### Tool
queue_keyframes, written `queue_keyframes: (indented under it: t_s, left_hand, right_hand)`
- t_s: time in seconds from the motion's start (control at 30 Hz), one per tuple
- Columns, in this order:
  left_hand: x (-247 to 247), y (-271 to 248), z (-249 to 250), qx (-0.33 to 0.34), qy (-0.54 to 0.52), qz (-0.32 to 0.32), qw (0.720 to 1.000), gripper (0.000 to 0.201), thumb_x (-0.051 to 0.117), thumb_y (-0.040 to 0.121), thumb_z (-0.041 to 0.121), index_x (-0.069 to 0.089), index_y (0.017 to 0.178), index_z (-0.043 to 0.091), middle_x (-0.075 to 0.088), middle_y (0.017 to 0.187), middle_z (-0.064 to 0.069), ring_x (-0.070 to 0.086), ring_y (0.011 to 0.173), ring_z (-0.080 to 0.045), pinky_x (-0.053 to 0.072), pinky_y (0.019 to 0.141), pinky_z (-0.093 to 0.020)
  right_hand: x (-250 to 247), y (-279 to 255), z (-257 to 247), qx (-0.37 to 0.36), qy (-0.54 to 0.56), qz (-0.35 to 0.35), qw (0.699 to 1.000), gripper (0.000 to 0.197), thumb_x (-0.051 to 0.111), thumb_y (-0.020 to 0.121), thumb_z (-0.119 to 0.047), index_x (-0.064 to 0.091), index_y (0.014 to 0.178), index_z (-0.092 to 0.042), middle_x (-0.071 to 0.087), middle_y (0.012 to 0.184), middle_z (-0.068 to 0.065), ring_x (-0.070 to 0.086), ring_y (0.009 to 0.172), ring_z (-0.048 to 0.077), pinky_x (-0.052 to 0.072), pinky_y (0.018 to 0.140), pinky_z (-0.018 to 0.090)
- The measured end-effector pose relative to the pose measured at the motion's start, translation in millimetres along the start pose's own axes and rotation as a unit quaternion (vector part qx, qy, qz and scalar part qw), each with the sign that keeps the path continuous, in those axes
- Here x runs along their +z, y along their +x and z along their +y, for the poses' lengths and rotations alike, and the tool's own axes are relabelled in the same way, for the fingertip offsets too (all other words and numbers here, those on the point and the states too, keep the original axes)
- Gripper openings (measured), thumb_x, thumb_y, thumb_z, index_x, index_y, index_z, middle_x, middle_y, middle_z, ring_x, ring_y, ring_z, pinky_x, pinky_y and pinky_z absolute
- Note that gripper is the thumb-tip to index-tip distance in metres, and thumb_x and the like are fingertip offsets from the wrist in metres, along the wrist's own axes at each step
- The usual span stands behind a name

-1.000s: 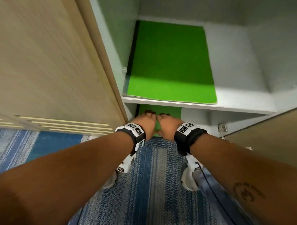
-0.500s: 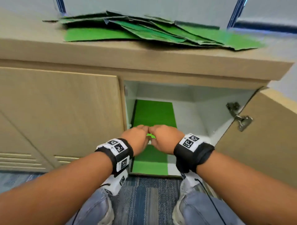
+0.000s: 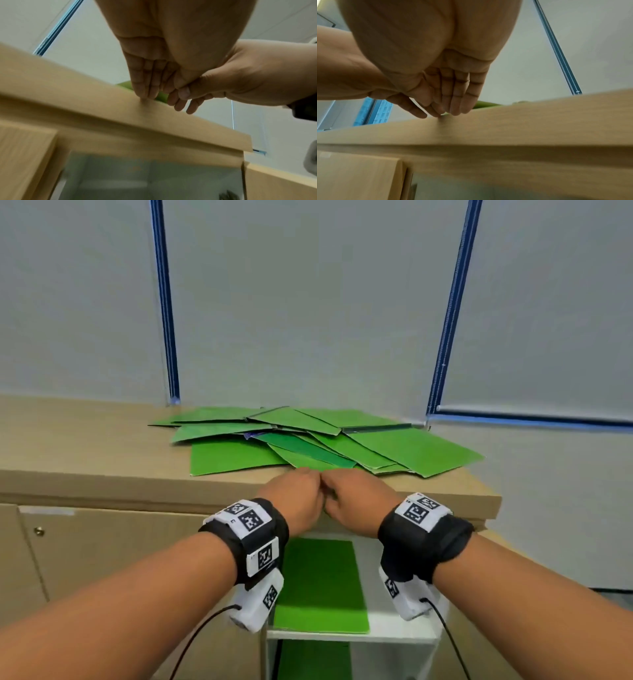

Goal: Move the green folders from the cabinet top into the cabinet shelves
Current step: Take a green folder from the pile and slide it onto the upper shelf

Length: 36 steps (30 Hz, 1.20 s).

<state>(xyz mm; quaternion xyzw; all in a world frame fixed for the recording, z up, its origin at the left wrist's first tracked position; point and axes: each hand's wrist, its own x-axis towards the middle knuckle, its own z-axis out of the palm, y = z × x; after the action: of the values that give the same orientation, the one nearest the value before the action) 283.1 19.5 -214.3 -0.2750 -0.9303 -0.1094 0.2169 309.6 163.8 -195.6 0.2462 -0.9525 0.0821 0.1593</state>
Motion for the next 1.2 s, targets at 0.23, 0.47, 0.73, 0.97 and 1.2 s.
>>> queue_keyframes:
  t_s: [0.23, 0.47, 0.73, 0.97, 1.2]
  left_hand:
    - [-52.6, 37.5, 2.6, -0.051, 0.095, -0.052, 0.993, 0.022, 0.045, 0.082, 0.035, 0.057, 0.075, 0.018, 0.064, 0.081, -0.005, 0.06, 0.074, -0.028, 0.041, 0.059, -0.028]
    - [-71.1, 111.6, -29.0, -0.059, 0.137, -0.115, 0.982, 0.026, 0.051, 0.087, 0.035, 0.061, 0.097, 0.014, 0.064, 0.102, -0.009, 0.06, 0.09, -0.028, 0.049, 0.071, -0.033]
    - [-13.1, 189.7, -79.0, -0.057, 0.251, -0.257, 0.931, 0.058, 0.046, 0.094, 0.029, 0.029, 0.145, 0.009, 0.028, 0.153, -0.013, 0.039, 0.135, -0.035, 0.036, 0.108, -0.049]
    - [21.1, 204.0, -92.2, -0.059, 0.238, -0.268, 0.932, 0.067, 0.048, 0.096, 0.036, 0.015, 0.152, 0.018, 0.03, 0.153, -0.012, 0.039, 0.135, -0.032, 0.037, 0.108, -0.043]
    - [-6.5, 184.5, -105.1, -0.022, 0.327, -0.268, 0.906, 0.033, 0.049, 0.094, 0.014, 0.055, 0.126, 0.009, 0.048, 0.127, -0.012, 0.058, 0.11, -0.036, 0.049, 0.085, -0.042]
  right_hand:
    - [-27.2, 24.2, 11.1, 0.029, 0.045, 0.0, 0.999, 0.003, 0.052, 0.084, -0.02, 0.052, 0.083, -0.023, 0.068, 0.094, 0.008, 0.058, 0.084, 0.028, 0.043, 0.068, 0.033]
    - [-46.8, 55.3, 48.5, 0.148, 0.142, 0.017, 0.979, 0.014, 0.059, 0.085, -0.021, 0.067, 0.093, -0.013, 0.07, 0.087, 0.005, 0.062, 0.079, 0.022, 0.052, 0.074, 0.035]
    - [-38.5, 71.9, 94.0, 0.264, 0.311, -0.055, 0.911, 0.008, 0.062, 0.088, -0.019, 0.055, 0.087, -0.014, 0.065, 0.091, 0.018, 0.068, 0.084, 0.031, 0.057, 0.077, 0.046]
    - [-29.2, 75.2, 104.6, 0.273, 0.363, -0.073, 0.888, 0.01, 0.061, 0.09, -0.018, 0.053, 0.092, -0.013, 0.062, 0.087, 0.02, 0.064, 0.078, 0.028, 0.056, 0.078, 0.042]
    - [-23.5, 77.4, 108.3, 0.275, 0.38, -0.068, 0.88, 0.014, 0.06, 0.092, -0.015, 0.052, 0.101, -0.01, 0.061, 0.09, 0.017, 0.062, 0.072, 0.019, 0.054, 0.059, 0.029]
